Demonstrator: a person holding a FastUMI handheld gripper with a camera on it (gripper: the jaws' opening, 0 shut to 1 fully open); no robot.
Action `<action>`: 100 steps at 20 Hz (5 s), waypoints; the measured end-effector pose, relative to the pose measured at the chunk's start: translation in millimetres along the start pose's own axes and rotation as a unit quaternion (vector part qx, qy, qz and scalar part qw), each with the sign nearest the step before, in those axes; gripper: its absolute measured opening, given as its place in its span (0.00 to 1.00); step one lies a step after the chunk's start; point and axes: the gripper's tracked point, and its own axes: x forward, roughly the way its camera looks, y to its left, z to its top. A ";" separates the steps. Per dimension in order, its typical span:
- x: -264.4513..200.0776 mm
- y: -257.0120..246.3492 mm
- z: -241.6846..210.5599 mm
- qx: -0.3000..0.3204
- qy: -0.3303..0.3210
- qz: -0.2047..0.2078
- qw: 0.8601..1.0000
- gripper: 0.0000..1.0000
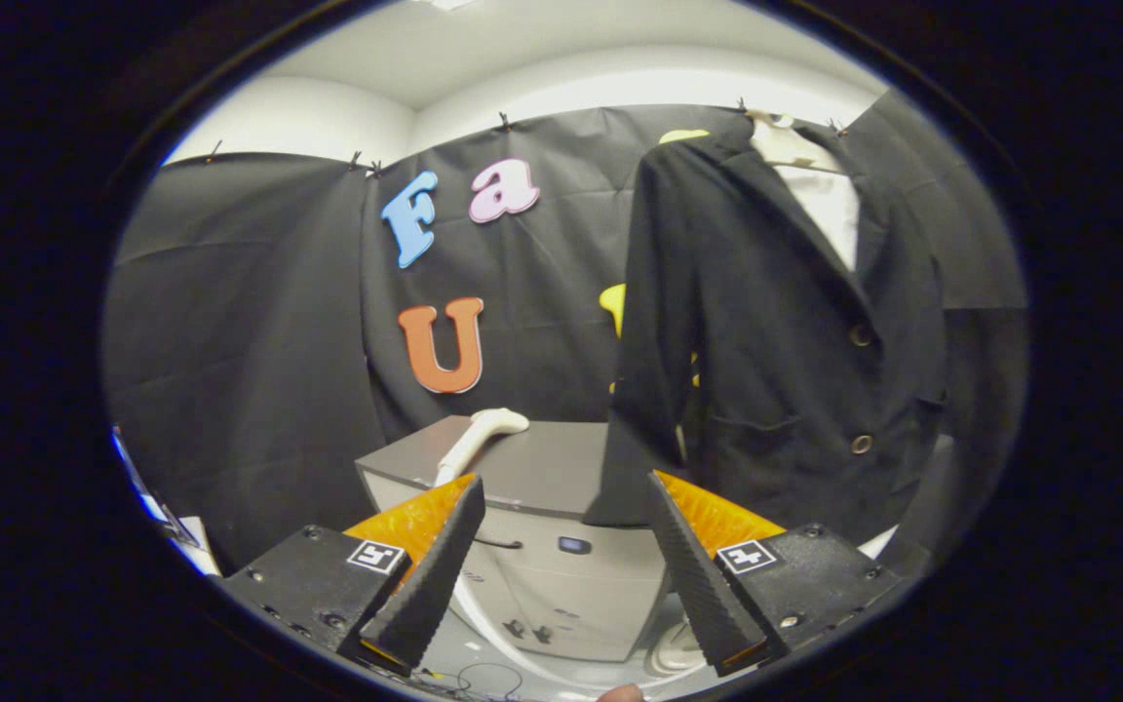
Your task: Iron the clothes twice with a garment steamer, once on the left side and once on the right side.
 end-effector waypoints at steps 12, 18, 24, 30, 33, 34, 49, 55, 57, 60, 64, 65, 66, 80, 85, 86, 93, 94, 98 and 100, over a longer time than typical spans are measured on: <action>228.4 121.7 -21.4 -0.044 0.118 0.058 0.990 1.00; 312.6 132.9 -49.5 -0.057 0.187 0.034 0.980 0.99; 342.5 121.9 -76.8 -0.065 0.241 0.001 0.968 0.82; 344.4 118.5 -76.1 -0.054 0.251 -0.011 0.966 0.57; 339.2 120.4 -62.1 -0.032 0.224 -0.014 0.974 0.45; 338.9 123.7 -53.8 -0.034 0.209 -0.011 0.977 0.40; 170.4 113.5 72.3 -0.022 0.014 0.065 0.998 0.30; 70.1 59.3 129.1 -0.024 -0.071 0.032 0.997 0.29; 40.6 36.7 142.2 -0.020 -0.092 0.019 0.995 0.30; -9.7 -14.8 160.1 -0.013 -0.129 -0.016 0.991 0.30; -54.4 -83.3 179.5 -0.037 -0.167 -0.075 0.982 0.30; -62.3 -97.8 184.4 -0.042 -0.176 -0.087 0.980 0.30; -67.4 -111.3 186.7 -0.046 -0.179 -0.100 0.978 0.29; -37.7 -215.0 168.4 -0.037 -0.137 -0.100 0.985 0.30; -38.0 -222.2 122.5 -0.032 -0.092 -0.085 0.992 0.30; -39.0 -225.5 114.8 -0.031 -0.086 -0.088 0.992 0.30; -45.0 -244.4 71.6 -0.033 -0.053 -0.099 0.993 0.29; -45.8 -246.6 65.4 -0.031 -0.048 -0.101 0.993 0.29; -48.1 -256.7 33.8 -0.031 -0.030 -0.113 0.993 0.29; -48.5 -257.9 13.8 -0.027 -0.014 -0.113 0.993 0.29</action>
